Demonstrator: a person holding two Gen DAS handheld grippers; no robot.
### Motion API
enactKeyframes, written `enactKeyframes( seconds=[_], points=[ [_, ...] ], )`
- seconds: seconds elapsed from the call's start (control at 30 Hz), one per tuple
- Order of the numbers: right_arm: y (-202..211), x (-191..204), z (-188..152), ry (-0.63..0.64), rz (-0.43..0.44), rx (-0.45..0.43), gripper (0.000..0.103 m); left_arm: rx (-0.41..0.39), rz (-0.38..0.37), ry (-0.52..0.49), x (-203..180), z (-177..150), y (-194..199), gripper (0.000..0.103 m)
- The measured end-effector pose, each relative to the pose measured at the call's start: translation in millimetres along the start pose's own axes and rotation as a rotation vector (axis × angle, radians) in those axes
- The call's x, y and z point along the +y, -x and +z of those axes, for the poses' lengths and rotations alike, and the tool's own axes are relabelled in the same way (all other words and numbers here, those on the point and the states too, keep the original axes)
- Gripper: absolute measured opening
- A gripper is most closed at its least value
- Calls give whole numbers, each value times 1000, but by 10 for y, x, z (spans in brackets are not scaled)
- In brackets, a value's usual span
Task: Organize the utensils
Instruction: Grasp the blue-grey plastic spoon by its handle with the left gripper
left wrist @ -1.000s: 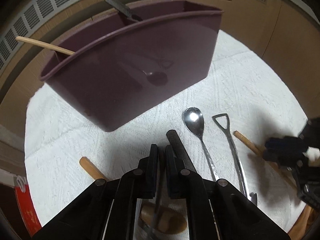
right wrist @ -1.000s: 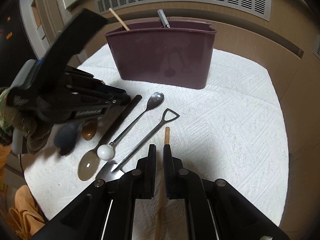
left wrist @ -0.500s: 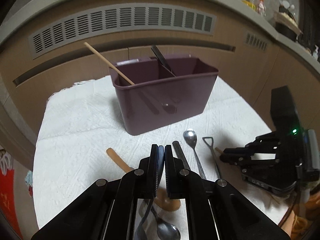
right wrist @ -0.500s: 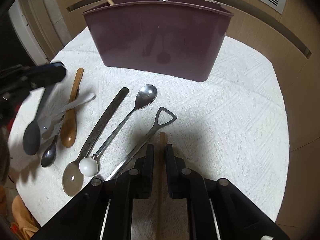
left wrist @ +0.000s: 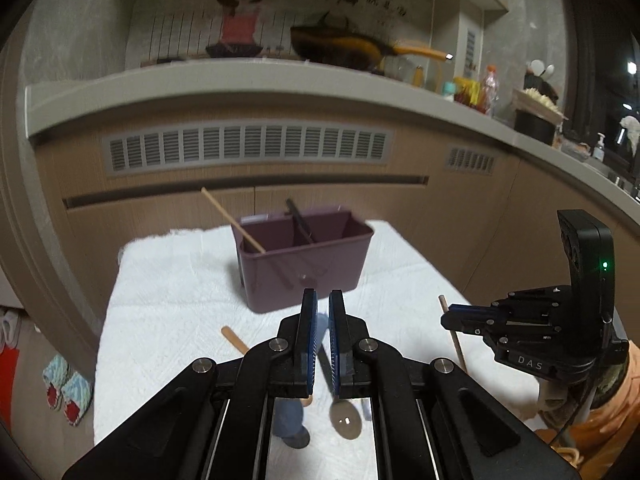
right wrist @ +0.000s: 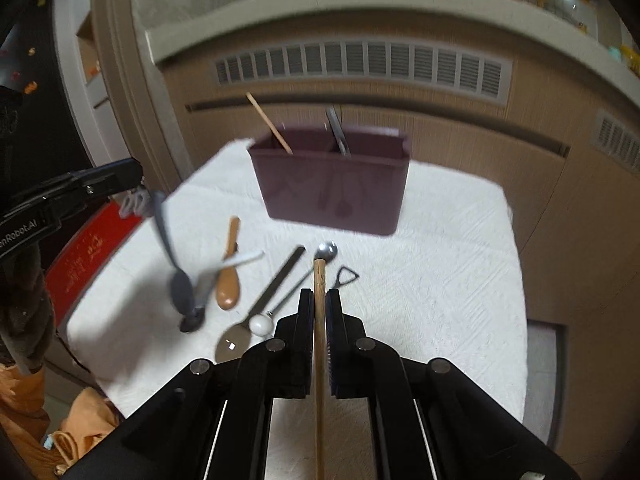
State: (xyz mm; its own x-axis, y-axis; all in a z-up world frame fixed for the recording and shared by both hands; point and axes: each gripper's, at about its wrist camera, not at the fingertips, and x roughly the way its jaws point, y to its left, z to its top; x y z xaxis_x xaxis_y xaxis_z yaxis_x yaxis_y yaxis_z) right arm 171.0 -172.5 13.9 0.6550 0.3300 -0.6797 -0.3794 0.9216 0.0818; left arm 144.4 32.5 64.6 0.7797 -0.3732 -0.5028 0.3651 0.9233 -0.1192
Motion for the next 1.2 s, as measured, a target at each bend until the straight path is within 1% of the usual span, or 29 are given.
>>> enactKeyframes(
  seconds=[0.03, 0.13, 0.2, 0.23, 0.3, 0.37, 0.4, 0.43, 0.47, 0.5, 0.53, 0.63, 0.73, 0.87, 0.9, 0.97, 1.0, 1.03, 1.1, 1.17, 1.2],
  points=[
    [60, 21, 51, 8, 1, -27, 6, -25, -1, -6, -39, 38, 83, 6],
    [257, 89, 167, 21, 6, -98, 6, -63, -3, -32, -121, 154, 203, 6],
    [370, 140, 255, 34, 1, -142, 6, -59, 9, -41, -136, 205, 205, 6],
    [402, 146, 281, 40, -1, -153, 6, -37, 7, -45, -125, 214, 163, 6],
    [433, 140, 312, 35, -3, -158, 6, 53, -29, -62, -116, 170, -11, 8],
    [414, 91, 324, 22, 6, -140, 6, 156, -63, -78, -105, 70, -271, 11],
    [370, 61, 325, 13, 2, -128, 6, 213, -78, -80, -92, 8, -442, 18],
    [341, 28, 318, 5, 1, -116, 6, 269, -89, -75, -71, -55, -618, 29],
    [305, 0, 311, -4, 5, -108, 6, 309, -98, -69, -72, -114, -743, 35],
    [247, -40, 317, -18, 11, -94, 6, 359, -110, -59, -58, -179, -908, 48],
    [203, -82, 309, -30, 18, -81, 6, 406, -117, -51, -48, -241, -1089, 54],
    [26, -188, 303, -58, 28, -47, 6, 487, -89, -58, -67, -361, -1478, 54],
    [-129, -257, 306, -67, 28, -23, 6, 541, -67, -84, -137, -418, -1783, 54],
    [-386, -305, 319, -54, 26, 21, 6, 593, -18, -125, -174, -481, -2089, 51],
    [-466, -314, 308, -47, 27, 41, 6, 602, -6, -131, -180, -498, -2138, 49],
    [-594, -344, 278, -41, 27, 68, 6, 582, 4, -144, -202, -494, -2143, 43],
    [-669, -358, 251, -37, 23, 85, 6, 572, -2, -140, -207, -492, -2131, 31],
    [-715, -367, 233, -35, 21, 94, 6, 558, 1, -140, -210, -497, -2110, 23],
    [-844, -406, 182, -44, 11, 119, 6, 534, 7, -143, -217, -519, -2068, 22],
    [-983, -453, 136, -66, 14, 152, 7, 507, -7, -124, -184, -540, -1995, 20],
    [-1034, -469, 120, -79, -6, 160, 8, 493, -17, -107, -144, -541, -1933, 13]
  ],
)
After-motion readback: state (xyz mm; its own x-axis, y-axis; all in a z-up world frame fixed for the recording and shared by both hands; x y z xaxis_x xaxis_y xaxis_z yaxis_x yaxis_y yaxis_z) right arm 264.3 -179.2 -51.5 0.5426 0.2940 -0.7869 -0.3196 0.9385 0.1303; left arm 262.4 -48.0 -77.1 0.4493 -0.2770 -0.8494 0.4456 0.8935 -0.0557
